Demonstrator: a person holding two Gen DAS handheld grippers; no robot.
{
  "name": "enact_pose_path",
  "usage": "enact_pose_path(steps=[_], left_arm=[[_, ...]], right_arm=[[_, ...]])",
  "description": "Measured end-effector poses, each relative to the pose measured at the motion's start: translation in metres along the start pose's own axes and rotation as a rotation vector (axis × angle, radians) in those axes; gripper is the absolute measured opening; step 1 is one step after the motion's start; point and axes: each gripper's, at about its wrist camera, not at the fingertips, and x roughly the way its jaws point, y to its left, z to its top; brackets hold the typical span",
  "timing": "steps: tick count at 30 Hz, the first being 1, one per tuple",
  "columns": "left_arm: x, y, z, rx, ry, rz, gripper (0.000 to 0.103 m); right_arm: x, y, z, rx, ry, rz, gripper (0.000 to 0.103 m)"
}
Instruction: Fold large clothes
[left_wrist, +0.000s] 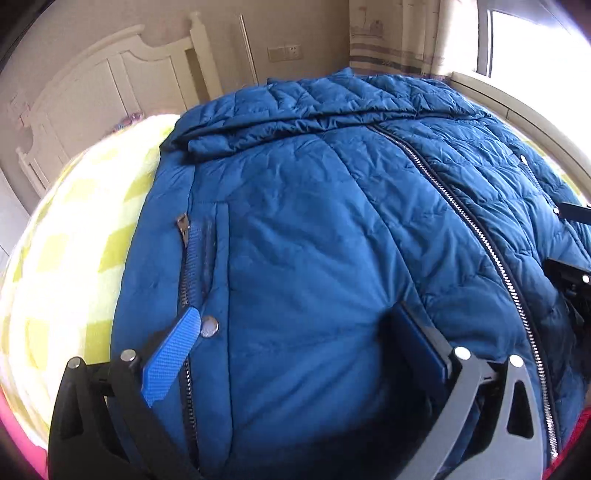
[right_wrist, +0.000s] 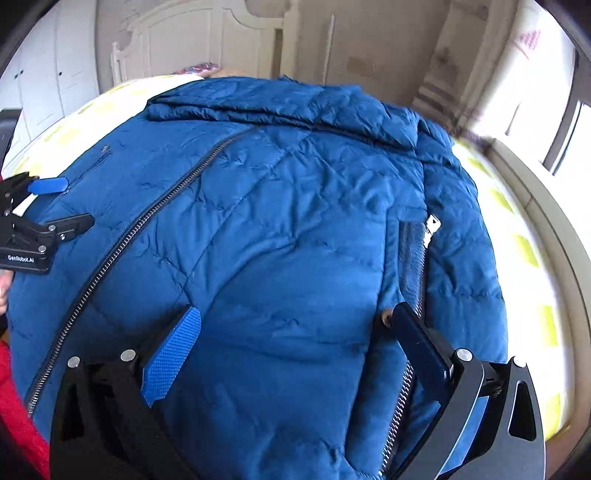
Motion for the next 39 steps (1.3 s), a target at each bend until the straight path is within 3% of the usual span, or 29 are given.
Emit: enact_pose_path(steps=[3,5,7,8,11,13,16,18,19,22,26,28,32,34,36,39], left_arm=[[-0.014,0.014,-0.007,-0.061,-0.029,0.006,0.101],[-0.017,0.022,-0.013,-0.072,-0.032,0.027,0.101],[-0.011,0.029,-0.023,-0.075,-0.008,0.045,0.101],[-0.011,0.034,-0.028,-0.094,-0.015,0.023,0.101],[-0.017,0.044,-0.036,-0.114,-0.02,0.023,0.101],[-0.023,0.048,-0.039,-0.114,-0.032,0.04,0.101],[-0.03,0.055,-0.051,-0.128,-0.045,0.048,0.101],[-0.03,0.058,-0.057,-0.144,-0.049,0.034,0.101],[-0.029,0.059,-0.059,-0.148,-0.052,0.025,0.101],[-0.028,0.059,-0.06,-0.147,-0.056,0.024,0.101],[-0.029,0.058,-0.06,-0.139,-0.051,0.029,0.101],[-0.031,0.059,-0.06,-0.147,-0.049,0.032,0.101],[-0.048,0.049,-0.063,-0.12,-0.092,0.036,0.1],[-0.055,0.036,-0.07,-0.061,-0.123,0.001,0.101],[-0.047,0.026,-0.078,-0.003,-0.115,0.034,0.101],[-0.047,0.038,-0.079,-0.067,-0.101,0.004,0.101]], right_arm=[[-0.016,-0.004,0.006,0.028,-0.025,-0.039,0.098],[-0.028,-0.006,0.003,0.029,-0.082,0.009,0.098],[-0.023,-0.003,-0.001,0.021,-0.064,0.049,0.098],[-0.01,0.002,-0.007,0.002,-0.009,0.034,0.099],[-0.009,0.002,-0.019,0.012,-0.048,0.023,0.098],[-0.019,0.0,-0.018,0.031,-0.036,-0.009,0.098],[-0.037,-0.011,-0.021,0.044,-0.091,-0.094,0.098],[-0.033,-0.03,-0.027,0.086,-0.053,-0.147,0.098],[-0.025,-0.041,-0.034,0.119,-0.013,-0.122,0.098],[-0.024,-0.056,-0.042,0.205,-0.028,-0.034,0.098],[-0.044,-0.041,-0.034,0.148,-0.05,-0.114,0.098],[-0.051,-0.037,-0.034,0.13,-0.086,-0.095,0.098],[-0.058,-0.009,-0.038,0.083,-0.12,0.032,0.098],[-0.046,0.012,-0.048,0.001,-0.081,0.02,0.098],[-0.041,0.015,-0.056,0.011,-0.13,0.004,0.098],[-0.043,0.005,-0.054,0.052,-0.1,0.028,0.098]])
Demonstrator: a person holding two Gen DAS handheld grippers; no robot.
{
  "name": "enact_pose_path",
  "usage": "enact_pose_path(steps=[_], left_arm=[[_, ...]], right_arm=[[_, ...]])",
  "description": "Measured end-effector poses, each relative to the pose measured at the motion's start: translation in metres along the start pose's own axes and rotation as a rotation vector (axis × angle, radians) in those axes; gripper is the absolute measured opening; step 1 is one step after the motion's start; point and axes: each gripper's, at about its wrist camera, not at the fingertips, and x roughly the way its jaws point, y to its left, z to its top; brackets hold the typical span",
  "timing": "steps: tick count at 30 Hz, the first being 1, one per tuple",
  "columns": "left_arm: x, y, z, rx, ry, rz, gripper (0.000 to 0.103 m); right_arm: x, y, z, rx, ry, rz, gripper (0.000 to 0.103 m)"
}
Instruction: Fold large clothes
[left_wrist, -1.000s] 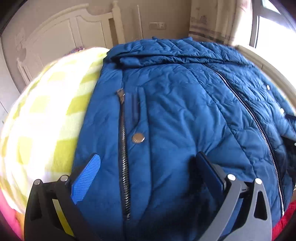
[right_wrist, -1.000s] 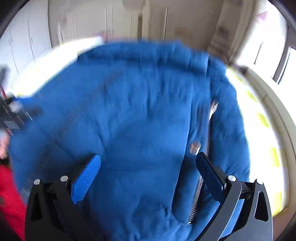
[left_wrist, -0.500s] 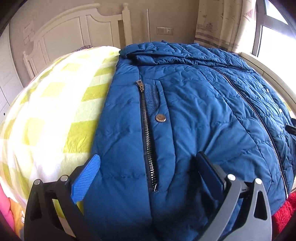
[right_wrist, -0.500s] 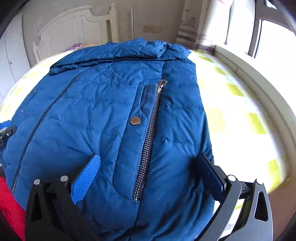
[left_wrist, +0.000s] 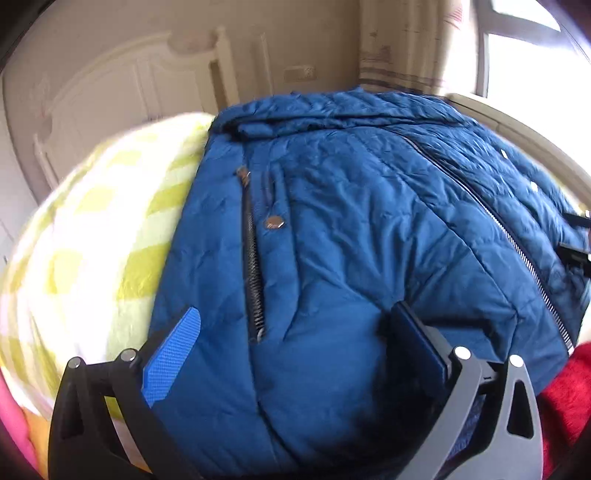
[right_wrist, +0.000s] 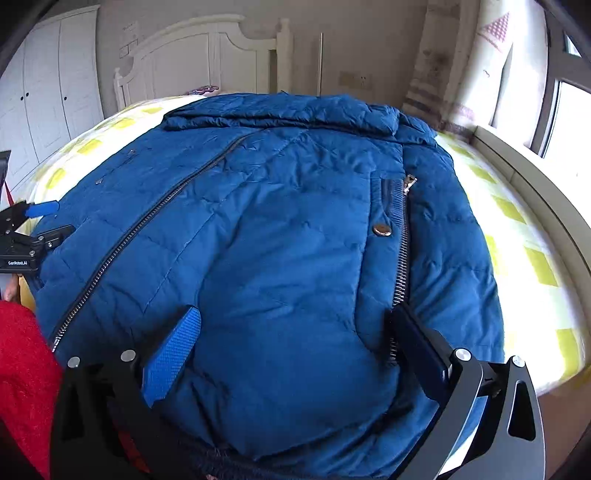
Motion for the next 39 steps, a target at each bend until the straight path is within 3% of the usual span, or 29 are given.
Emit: enact_pose_path(steps=[4,9,10,15,18,22,24,26,27,28,29,31,34,39], left_arm=[[-0.015,0.027,-0.002,-0.064,-0.041,0.062,0.101],[-0.007,0.057,-0.014,-0.194,0.012,-0.079,0.101],[-0.008,0.055,-0.016,-0.183,-0.001,-0.073,0.101],[-0.012,0.029,-0.022,-0.076,0.009,-0.052,0.101],[-0.015,0.029,-0.028,-0.082,0.017,-0.066,0.101],[-0.015,0.028,-0.031,-0.07,0.019,-0.059,0.101],[-0.014,0.026,-0.029,-0.065,0.019,-0.057,0.1],[-0.018,0.024,-0.029,-0.032,0.0,-0.1,0.074],[-0.023,0.022,-0.029,-0.009,-0.015,-0.121,0.045],[-0.026,0.021,-0.028,-0.004,-0.02,-0.148,0.032],[-0.028,0.019,-0.028,-0.002,-0.031,-0.157,0.028],[-0.037,0.006,-0.033,0.031,-0.091,-0.118,0.019],[-0.057,-0.006,-0.034,0.058,-0.177,-0.061,0.017],[-0.107,0.008,-0.022,0.025,-0.324,-0.09,0.016]], right_arm=[[-0.027,-0.029,-0.003,0.045,-0.043,-0.107,0.098],[-0.026,-0.086,-0.035,0.275,0.008,-0.063,0.098],[-0.03,-0.087,-0.04,0.284,-0.033,-0.047,0.099],[-0.026,-0.06,-0.045,0.182,0.0,-0.07,0.092],[-0.023,-0.049,-0.051,0.15,0.026,-0.094,0.09],[-0.006,-0.065,-0.065,0.291,0.084,-0.012,0.089],[-0.009,-0.066,-0.07,0.324,0.058,0.009,0.087],[-0.012,-0.059,-0.068,0.263,0.034,0.021,0.067],[-0.015,-0.057,-0.068,0.244,0.031,0.033,0.06],[-0.019,-0.056,-0.068,0.224,0.031,0.042,0.047],[-0.023,-0.055,-0.067,0.212,0.028,0.047,0.036],[-0.033,-0.052,-0.067,0.196,-0.001,0.037,0.025],[-0.055,-0.039,-0.069,0.167,-0.073,-0.034,0.021],[-0.119,-0.029,-0.045,0.141,-0.273,-0.05,0.018]])
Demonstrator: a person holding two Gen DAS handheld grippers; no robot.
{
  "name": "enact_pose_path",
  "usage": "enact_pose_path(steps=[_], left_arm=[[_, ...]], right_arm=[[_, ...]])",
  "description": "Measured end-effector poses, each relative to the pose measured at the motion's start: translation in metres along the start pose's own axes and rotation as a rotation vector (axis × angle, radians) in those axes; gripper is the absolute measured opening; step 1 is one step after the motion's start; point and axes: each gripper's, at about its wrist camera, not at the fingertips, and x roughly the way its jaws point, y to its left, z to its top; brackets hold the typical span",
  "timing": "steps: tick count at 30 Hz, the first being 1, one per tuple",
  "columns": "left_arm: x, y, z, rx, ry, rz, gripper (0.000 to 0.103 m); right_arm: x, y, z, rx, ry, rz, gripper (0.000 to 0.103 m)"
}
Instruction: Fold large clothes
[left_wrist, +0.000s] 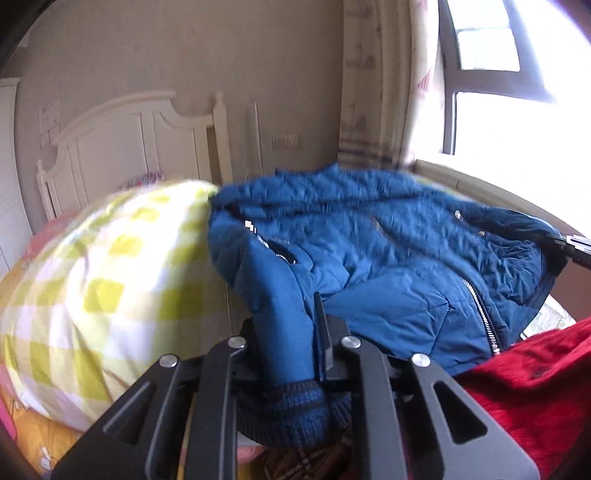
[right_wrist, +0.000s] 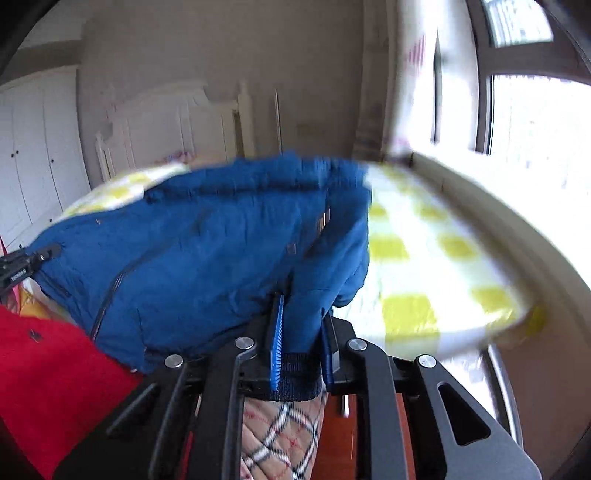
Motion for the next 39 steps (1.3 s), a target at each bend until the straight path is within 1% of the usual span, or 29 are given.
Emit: enact_pose_path(steps=[1,3,5,7,8,9,10,11,13,14,15,16,17,18,19,20,21,22,23,24,25,26,27,28,29,32,36,37,39], left_arm=[[-0.008,0.001,0.007,0.001,-0.028,-0.004,0.016],[-0.031,0.007,0.023,-0.008,-0.103,-0.017,0.016],[-0.039,0.014,0.039,-0.011,-0.147,-0.021,0.017],[-0.031,0.034,0.067,-0.048,-0.176,-0.055,0.02],[-0.023,0.042,0.079,-0.072,-0.177,-0.072,0.021],[-0.005,0.054,0.097,-0.108,-0.17,-0.093,0.024],[0.015,0.063,0.114,-0.134,-0.151,-0.099,0.029],[0.037,0.071,0.13,-0.165,-0.123,-0.097,0.031],[0.102,0.091,0.167,-0.257,-0.031,-0.121,0.038],[0.125,0.097,0.177,-0.275,0.001,-0.12,0.04],[0.165,0.103,0.191,-0.3,0.061,-0.113,0.043],[0.202,0.111,0.198,-0.343,0.137,-0.132,0.051],[0.227,0.119,0.197,-0.384,0.196,-0.149,0.055],[0.257,0.129,0.196,-0.438,0.265,-0.161,0.062],[0.283,0.139,0.191,-0.496,0.321,-0.167,0.066],[0.3,0.149,0.185,-0.542,0.355,-0.174,0.067],[0.315,0.164,0.181,-0.603,0.371,-0.209,0.071],[0.32,0.178,0.178,-0.664,0.365,-0.257,0.076],[0.324,0.199,0.175,-0.759,0.339,-0.311,0.079],[0.322,0.212,0.175,-0.803,0.307,-0.307,0.085],[0.313,0.224,0.176,-0.828,0.264,-0.275,0.095],[0.306,0.235,0.178,-0.838,0.214,-0.231,0.098],[0.298,0.246,0.18,-0.837,0.166,-0.184,0.099],[0.296,0.252,0.183,-0.817,0.155,-0.167,0.099],[0.297,0.253,0.186,-0.784,0.163,-0.169,0.099],[0.302,0.238,0.191,-0.613,0.206,-0.181,0.099],[0.325,0.201,0.191,-0.383,0.258,-0.187,0.099],[0.333,0.195,0.189,-0.363,0.275,-0.199,0.099],[0.355,0.185,0.186,-0.335,0.337,-0.259,0.099]], right_arm=[[-0.016,0.005,0.014,-0.016,-0.058,0.002,0.018],[-0.036,0.011,0.033,-0.031,-0.139,0.009,0.018],[-0.049,0.016,0.055,-0.055,-0.216,0.012,0.018],[-0.045,0.017,0.08,-0.085,-0.255,0.016,0.018],[-0.034,0.016,0.098,-0.103,-0.271,0.011,0.018],[-0.021,0.015,0.113,-0.116,-0.27,0.006,0.018],[-0.004,0.011,0.13,-0.118,-0.264,0.002,0.018],[0.021,0.005,0.153,-0.1,-0.246,0.008,0.019],[0.071,-0.008,0.188,-0.053,-0.192,0.014,0.019],[0.108,-0.018,0.208,-0.012,-0.148,0.016,0.02],[0.138,-0.025,0.22,0.016,-0.094,0.026,0.021],[0.171,-0.031,0.23,0.045,-0.028,0.027,0.023],[0.209,-0.039,0.237,0.085,0.045,0.012,0.026],[0.235,-0.046,0.238,0.127,0.099,0.005,0.03],[0.259,-0.054,0.236,0.174,0.158,0.012,0.056],[0.282,-0.062,0.23,0.238,0.22,0.034,0.086],[0.293,-0.07,0.221,0.286,0.242,0.035,0.095],[0.299,-0.081,0.216,0.326,0.225,0.062,0.096],[0.3,-0.085,0.213,0.342,0.21,0.083,0.096],[0.3,-0.095,0.209,0.363,0.201,0.082,0.096],[0.3,-0.103,0.207,0.375,0.195,0.064,0.096],[0.297,-0.107,0.202,0.375,0.19,0.056,0.096],[0.3,-0.114,0.202,0.367,0.188,0.046,0.096],[0.303,-0.119,0.199,0.349,0.196,0.03,0.096],[0.306,-0.122,0.198,0.333,0.208,0.021,0.096],[0.317,-0.122,0.197,0.305,0.24,0.026,0.096],[0.344,-0.109,0.21,0.273,0.272,0.081,0.096],[0.347,-0.105,0.215,0.257,0.284,0.094,0.096],[0.36,-0.096,0.225,0.208,0.322,0.114,0.096]])
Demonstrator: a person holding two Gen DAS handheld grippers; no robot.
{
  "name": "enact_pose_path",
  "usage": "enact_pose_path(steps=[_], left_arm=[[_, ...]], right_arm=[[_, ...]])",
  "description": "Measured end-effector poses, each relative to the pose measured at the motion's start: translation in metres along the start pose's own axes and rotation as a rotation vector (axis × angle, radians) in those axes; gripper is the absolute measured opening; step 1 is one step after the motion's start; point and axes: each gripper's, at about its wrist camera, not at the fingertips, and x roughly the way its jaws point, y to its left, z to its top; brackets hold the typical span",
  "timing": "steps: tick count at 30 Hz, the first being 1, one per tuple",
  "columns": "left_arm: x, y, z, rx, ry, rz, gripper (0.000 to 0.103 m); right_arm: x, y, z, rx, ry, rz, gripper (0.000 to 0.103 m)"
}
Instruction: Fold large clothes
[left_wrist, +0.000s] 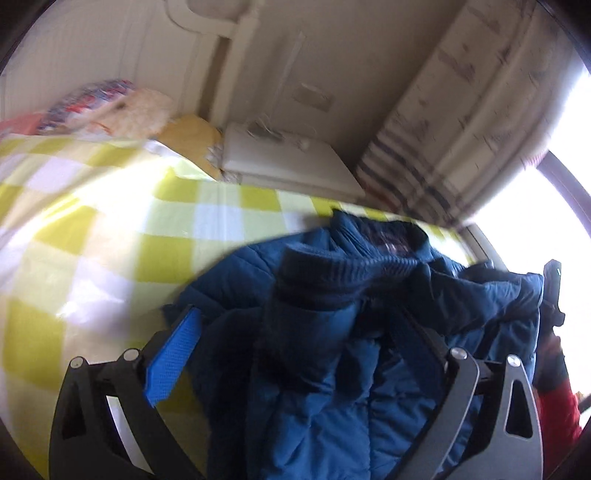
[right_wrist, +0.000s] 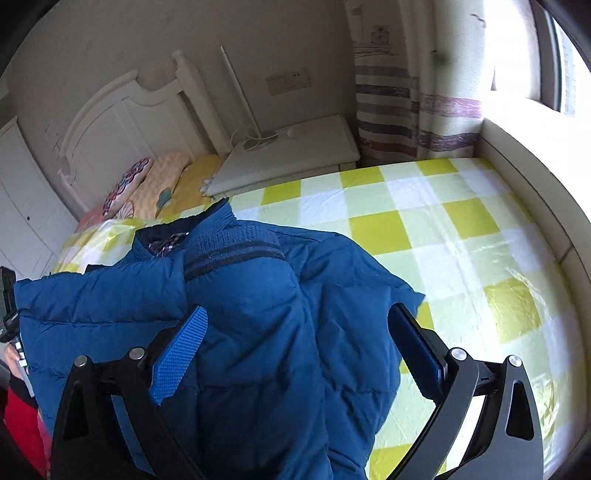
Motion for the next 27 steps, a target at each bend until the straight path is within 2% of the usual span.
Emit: enact_pose_path(steps=[3,5,6,7,8,9,10,11,12,13,15,16,18,21,23,27], left_arm=[[0.028,-0.008,0.009,0.05,0.083,0.008,0.099],[0.043,-0.012,0.013,0.068,0.126,-0.03,0.097],[0.05,-0.013,0.012,0.073,0.143,-0.067,0.079],[0.049,-0.014,0.009,0.075,0.142,-0.085,0.048],[0.048,-0.013,0.007,0.069,0.128,-0.084,0.032],[0.038,-0.009,0.002,0.046,0.092,-0.097,0.013],[0.027,-0.008,-0.002,0.035,0.053,-0.11,0.011],[0.004,-0.007,-0.012,0.044,-0.014,-0.119,0.011],[-0.013,-0.005,-0.021,0.056,-0.054,-0.112,0.011],[-0.028,0.001,-0.028,0.051,-0.075,-0.136,0.011],[-0.04,0.008,-0.033,0.018,-0.079,-0.213,0.012],[-0.038,0.009,-0.033,0.018,-0.071,-0.232,0.012],[-0.025,0.004,-0.027,0.008,-0.051,-0.179,0.012],[-0.01,-0.001,-0.011,-0.03,-0.041,-0.13,0.012],[-0.024,-0.009,0.004,-0.014,-0.082,-0.129,0.012],[-0.052,-0.024,0.058,-0.003,-0.175,-0.098,0.017]], right_arm=[[0.015,0.014,0.015,-0.07,0.048,0.024,0.096],[0.031,0.02,0.019,-0.103,0.094,0.06,0.096],[0.038,0.021,0.018,-0.103,0.112,0.064,0.094],[0.041,0.021,0.016,-0.1,0.117,0.064,0.06],[0.039,0.021,0.012,-0.093,0.097,0.101,0.032],[0.033,0.02,0.009,-0.078,0.069,0.103,0.025],[0.017,0.021,0.005,-0.073,0.008,0.093,0.018],[-0.011,0.021,-0.005,-0.078,-0.085,0.115,0.017],[-0.03,0.018,-0.012,-0.079,-0.131,0.127,0.017],[-0.054,0.014,-0.022,-0.08,-0.176,0.131,0.017],[-0.071,0.006,-0.031,-0.071,-0.169,0.198,0.017],[-0.072,0.006,-0.033,-0.074,-0.16,0.199,0.017],[-0.059,0.01,-0.028,-0.1,-0.126,0.129,0.017],[-0.045,0.007,-0.017,-0.042,-0.129,0.103,0.017],[-0.057,0.009,-0.005,-0.028,-0.181,0.108,0.017],[-0.092,0.024,0.038,-0.029,-0.305,0.106,0.017]])
